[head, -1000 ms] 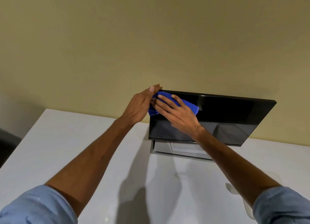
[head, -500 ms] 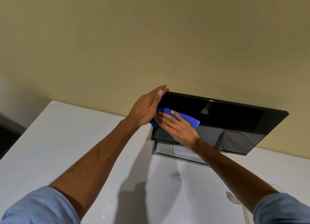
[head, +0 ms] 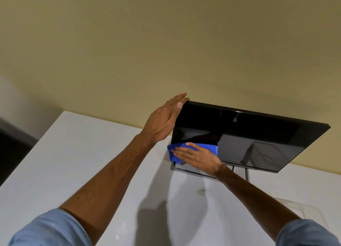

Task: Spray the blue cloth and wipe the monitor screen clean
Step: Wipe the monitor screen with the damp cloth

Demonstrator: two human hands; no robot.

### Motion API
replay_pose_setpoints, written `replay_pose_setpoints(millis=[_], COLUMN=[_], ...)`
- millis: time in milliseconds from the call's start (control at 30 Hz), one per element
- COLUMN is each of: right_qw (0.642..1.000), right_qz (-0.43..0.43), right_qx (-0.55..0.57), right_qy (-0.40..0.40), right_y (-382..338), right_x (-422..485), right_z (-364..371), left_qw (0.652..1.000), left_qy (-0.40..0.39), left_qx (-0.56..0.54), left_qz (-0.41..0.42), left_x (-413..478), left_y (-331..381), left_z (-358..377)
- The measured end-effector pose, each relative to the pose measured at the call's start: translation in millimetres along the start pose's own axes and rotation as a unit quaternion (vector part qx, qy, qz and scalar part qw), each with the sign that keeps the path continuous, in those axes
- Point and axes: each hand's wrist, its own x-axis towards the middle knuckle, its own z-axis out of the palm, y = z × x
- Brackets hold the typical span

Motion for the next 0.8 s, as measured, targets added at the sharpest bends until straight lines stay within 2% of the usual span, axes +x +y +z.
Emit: replay_pose_setpoints(millis=[133, 233, 333, 433, 533, 667, 800], right_qw=[0.988, 0.951, 0.923, 0.927, 0.948, 0.969, 0.984], right_qz=[0.092, 0.207, 0.282, 0.275, 0.24, 0.178, 0.129], right_qx=[-0.046, -0.056, -0.028, -0.028, -0.025, -0.001, 0.023], right_qy=[0.115, 0.223, 0.261, 0.254, 0.207, 0.169, 0.124], right_y=[33.1, 63.3, 80.6, 74.0, 58.8, 38.1, 17.0], right_x=[-7.1, -11.1, -11.2, -14.7, -23.3, -38.1, -49.6], right_z=[-22.6, -46.5, -59.2, -51.6, -32.3, -0.6, 26.3], left_qw=[1.0, 1.0, 1.0, 0.998, 0.991, 0.985, 0.979], left_qy=[0.006, 0.013, 0.011, 0.005, 0.017, -0.008, 0.005], left_qx=[0.002, 0.0, 0.007, 0.055, 0.128, 0.148, 0.164], left_qz=[-0.006, -0.005, -0.007, 0.011, 0.047, 0.087, 0.119], left_x=[-1.4, -1.2, -2.0, -0.3, 6.8, 16.0, 20.4], left_y=[1.8, 3.7, 9.1, 11.2, 14.1, 24.8, 31.3], left_z=[2.8, 4.8, 5.7, 4.8, 4.0, 13.9, 30.8])
